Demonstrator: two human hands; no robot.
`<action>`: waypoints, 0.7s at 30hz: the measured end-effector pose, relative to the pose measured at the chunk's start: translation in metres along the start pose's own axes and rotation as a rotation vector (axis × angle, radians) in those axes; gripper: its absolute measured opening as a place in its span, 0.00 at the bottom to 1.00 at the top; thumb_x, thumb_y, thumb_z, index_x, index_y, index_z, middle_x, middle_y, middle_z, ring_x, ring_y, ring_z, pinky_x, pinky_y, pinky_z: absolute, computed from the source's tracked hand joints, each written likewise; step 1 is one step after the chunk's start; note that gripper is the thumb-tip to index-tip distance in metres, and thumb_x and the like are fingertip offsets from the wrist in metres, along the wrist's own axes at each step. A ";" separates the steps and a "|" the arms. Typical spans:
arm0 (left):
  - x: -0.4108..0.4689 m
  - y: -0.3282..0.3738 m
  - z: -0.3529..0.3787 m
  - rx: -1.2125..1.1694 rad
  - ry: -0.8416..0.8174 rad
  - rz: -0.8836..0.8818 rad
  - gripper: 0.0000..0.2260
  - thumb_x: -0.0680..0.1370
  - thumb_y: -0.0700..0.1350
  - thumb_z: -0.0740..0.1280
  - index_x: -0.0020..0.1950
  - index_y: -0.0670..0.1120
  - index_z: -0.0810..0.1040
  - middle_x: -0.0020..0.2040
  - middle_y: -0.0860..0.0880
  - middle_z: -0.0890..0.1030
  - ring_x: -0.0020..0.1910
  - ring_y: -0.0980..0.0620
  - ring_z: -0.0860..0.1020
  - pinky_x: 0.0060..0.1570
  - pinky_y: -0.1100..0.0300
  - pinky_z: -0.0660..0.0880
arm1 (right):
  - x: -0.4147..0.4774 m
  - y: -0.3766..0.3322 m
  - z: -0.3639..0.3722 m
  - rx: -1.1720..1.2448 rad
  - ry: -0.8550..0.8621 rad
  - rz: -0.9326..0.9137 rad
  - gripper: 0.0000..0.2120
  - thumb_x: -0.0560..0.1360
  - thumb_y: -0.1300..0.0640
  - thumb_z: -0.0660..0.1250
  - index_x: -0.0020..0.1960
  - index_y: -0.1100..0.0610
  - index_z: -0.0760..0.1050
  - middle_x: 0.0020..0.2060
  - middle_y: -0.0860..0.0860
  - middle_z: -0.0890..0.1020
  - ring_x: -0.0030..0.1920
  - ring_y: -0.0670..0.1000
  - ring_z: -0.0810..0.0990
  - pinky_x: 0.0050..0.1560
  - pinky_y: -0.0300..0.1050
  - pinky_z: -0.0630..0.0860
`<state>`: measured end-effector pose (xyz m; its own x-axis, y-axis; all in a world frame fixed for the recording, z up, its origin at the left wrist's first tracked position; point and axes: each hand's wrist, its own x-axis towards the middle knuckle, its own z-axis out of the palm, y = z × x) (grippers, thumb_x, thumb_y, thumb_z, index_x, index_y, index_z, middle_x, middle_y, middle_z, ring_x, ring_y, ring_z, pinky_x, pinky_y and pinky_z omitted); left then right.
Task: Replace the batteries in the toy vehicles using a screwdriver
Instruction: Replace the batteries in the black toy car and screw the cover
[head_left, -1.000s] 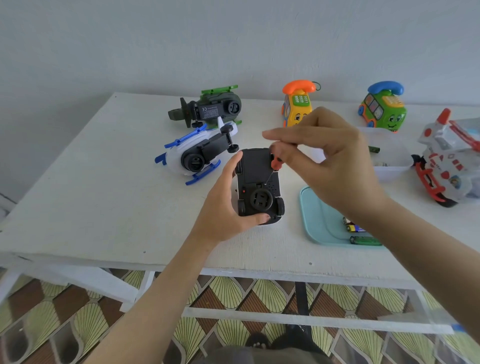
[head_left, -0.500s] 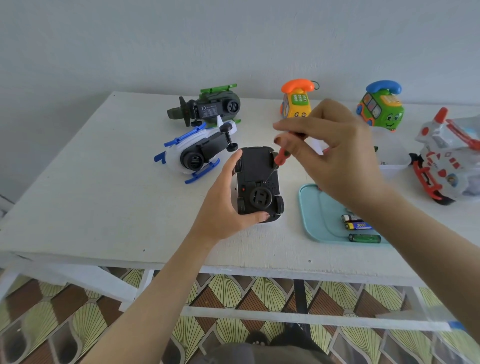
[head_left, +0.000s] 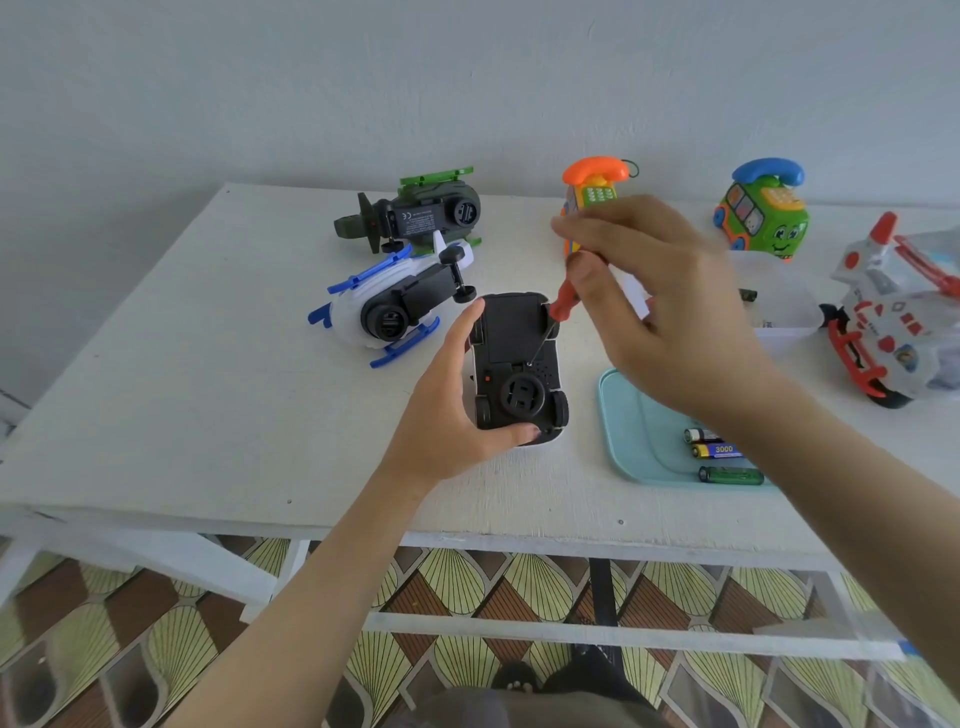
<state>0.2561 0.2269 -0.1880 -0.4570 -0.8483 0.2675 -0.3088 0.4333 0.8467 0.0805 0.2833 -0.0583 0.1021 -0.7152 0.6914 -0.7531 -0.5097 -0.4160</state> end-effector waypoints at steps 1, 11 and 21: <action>0.000 0.000 0.000 -0.003 0.002 -0.003 0.50 0.64 0.42 0.81 0.78 0.50 0.53 0.66 0.72 0.64 0.65 0.72 0.65 0.60 0.78 0.60 | 0.000 -0.001 0.000 0.045 -0.036 0.013 0.14 0.79 0.62 0.59 0.59 0.63 0.79 0.49 0.59 0.82 0.56 0.46 0.77 0.58 0.31 0.70; -0.001 0.006 -0.001 0.000 0.018 -0.034 0.51 0.64 0.46 0.80 0.78 0.53 0.52 0.71 0.60 0.66 0.71 0.63 0.63 0.67 0.65 0.61 | 0.000 -0.004 0.000 0.072 0.002 0.063 0.10 0.73 0.56 0.72 0.52 0.59 0.83 0.37 0.56 0.76 0.37 0.46 0.76 0.42 0.31 0.75; -0.003 0.010 -0.001 -0.002 0.013 -0.042 0.51 0.63 0.47 0.80 0.78 0.55 0.52 0.72 0.57 0.67 0.72 0.59 0.64 0.70 0.58 0.63 | -0.005 -0.005 -0.008 0.424 -0.221 0.202 0.18 0.78 0.64 0.58 0.67 0.57 0.71 0.43 0.63 0.82 0.47 0.52 0.82 0.56 0.38 0.76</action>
<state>0.2553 0.2332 -0.1799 -0.4333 -0.8693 0.2378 -0.3260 0.3971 0.8579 0.0787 0.2935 -0.0546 0.1514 -0.8801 0.4500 -0.4468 -0.4671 -0.7631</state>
